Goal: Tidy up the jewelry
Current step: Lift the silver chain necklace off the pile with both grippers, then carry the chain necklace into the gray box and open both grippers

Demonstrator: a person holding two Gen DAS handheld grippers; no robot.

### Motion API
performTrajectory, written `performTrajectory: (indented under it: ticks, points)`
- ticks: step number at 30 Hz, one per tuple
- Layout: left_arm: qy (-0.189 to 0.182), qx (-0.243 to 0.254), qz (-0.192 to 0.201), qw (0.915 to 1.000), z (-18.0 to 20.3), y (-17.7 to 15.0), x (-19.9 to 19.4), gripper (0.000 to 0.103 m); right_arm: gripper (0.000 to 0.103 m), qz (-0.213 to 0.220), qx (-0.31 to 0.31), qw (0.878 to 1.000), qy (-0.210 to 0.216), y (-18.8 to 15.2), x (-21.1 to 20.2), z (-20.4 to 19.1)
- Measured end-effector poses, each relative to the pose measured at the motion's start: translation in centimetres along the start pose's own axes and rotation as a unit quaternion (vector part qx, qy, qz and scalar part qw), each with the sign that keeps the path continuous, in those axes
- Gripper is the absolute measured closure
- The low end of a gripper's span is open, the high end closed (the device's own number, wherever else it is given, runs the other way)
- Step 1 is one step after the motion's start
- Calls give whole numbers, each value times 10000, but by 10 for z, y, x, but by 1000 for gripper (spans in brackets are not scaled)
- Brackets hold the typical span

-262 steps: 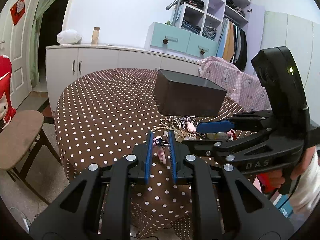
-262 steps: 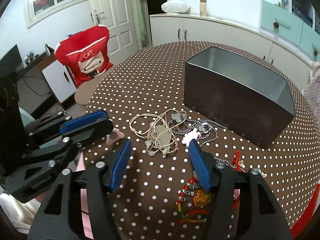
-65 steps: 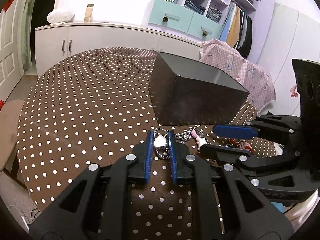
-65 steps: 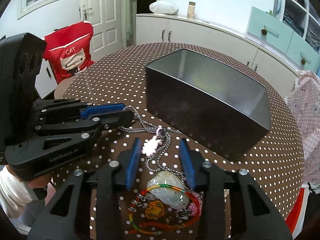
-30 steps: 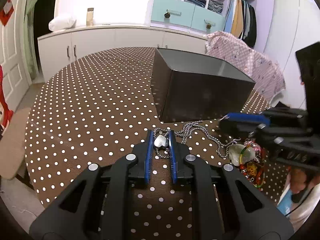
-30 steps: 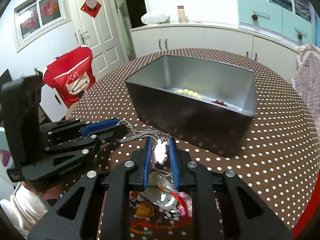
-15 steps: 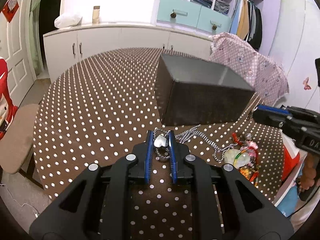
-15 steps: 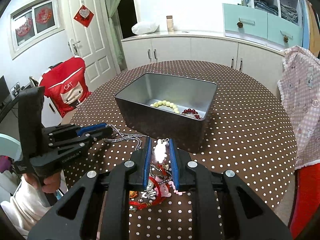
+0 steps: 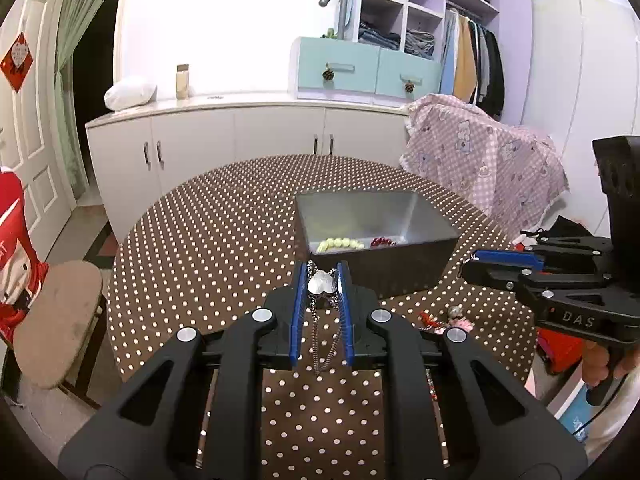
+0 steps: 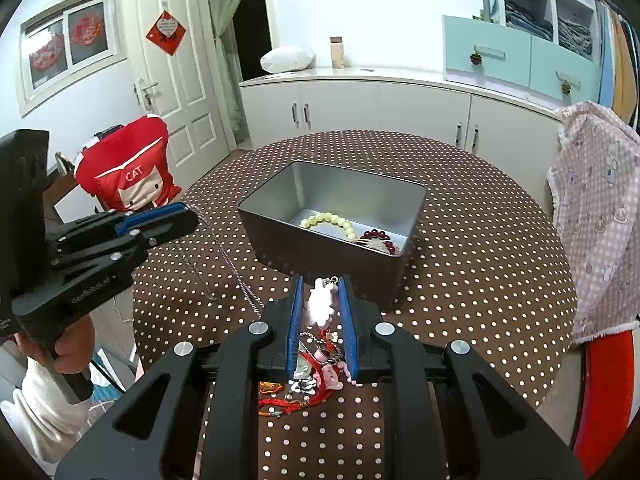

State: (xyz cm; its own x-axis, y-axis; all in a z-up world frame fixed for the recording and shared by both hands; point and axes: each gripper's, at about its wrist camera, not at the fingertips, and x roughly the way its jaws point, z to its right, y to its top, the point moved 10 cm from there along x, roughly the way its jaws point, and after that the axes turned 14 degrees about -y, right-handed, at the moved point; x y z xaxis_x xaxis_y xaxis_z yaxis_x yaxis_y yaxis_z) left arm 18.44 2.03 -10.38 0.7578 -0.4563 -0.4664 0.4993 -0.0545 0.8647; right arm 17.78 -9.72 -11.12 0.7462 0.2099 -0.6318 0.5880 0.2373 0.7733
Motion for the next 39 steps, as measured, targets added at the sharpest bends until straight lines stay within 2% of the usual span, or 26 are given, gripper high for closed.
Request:
performTrajectory:
  ticks: [10,20,31,39]
  points:
    - [-59,281,311,9991,22,41,-16,87,87,64,116,9995,-278,22,-19,15]
    - [-137,352,512,9980,39,81,-21,87,87,205,2,9985,-506,48,-30,18]
    - [-142,298,601,9976,43,104,-25,87,87,212,-2,9983,-550,60,-27,22]
    - [152,354,668,9970,37,131,-27,87,87,186,177,9985,-482,74,-24,30]
